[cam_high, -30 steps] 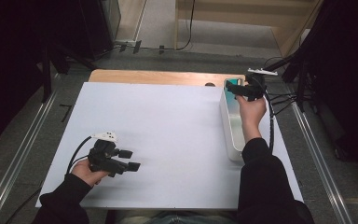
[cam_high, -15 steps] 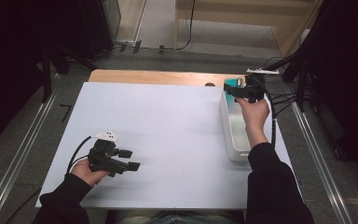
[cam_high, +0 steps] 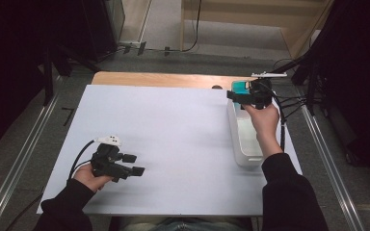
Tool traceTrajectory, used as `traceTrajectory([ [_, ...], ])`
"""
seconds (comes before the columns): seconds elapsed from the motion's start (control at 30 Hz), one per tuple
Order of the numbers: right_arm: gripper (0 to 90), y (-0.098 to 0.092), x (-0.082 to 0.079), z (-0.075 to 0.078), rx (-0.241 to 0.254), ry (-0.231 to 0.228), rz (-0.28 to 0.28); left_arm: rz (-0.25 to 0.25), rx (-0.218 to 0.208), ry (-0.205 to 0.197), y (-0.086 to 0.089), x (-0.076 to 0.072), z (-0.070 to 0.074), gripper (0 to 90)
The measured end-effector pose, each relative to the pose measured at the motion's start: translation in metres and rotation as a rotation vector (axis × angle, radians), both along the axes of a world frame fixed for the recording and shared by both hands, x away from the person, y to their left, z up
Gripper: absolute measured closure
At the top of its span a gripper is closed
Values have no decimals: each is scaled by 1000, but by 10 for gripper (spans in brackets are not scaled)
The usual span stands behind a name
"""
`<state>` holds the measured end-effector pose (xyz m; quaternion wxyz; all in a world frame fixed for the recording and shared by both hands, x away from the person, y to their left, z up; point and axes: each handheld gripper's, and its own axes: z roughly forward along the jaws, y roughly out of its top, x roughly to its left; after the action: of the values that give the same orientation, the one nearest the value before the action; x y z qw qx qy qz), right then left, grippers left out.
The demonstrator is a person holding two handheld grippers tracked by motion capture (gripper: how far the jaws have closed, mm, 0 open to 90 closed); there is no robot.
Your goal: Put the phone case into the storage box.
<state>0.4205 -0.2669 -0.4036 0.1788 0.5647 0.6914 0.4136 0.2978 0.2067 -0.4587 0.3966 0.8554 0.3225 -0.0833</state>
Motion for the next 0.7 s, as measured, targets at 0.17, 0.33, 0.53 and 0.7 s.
traceTrajectory([
  [0.17,0,5,-5,3,4,-3,45,-2,1,0,0,0,0,283],
  [0.33,0,9,-11,7,26,-1,93,-3,1,0,0,0,0,283],
  [0.53,0,14,-18,10,31,-5,142,-4,3,0,0,0,0,283],
  [0.7,0,15,-22,10,51,-7,178,-7,10,-1,0,0,0,283],
])
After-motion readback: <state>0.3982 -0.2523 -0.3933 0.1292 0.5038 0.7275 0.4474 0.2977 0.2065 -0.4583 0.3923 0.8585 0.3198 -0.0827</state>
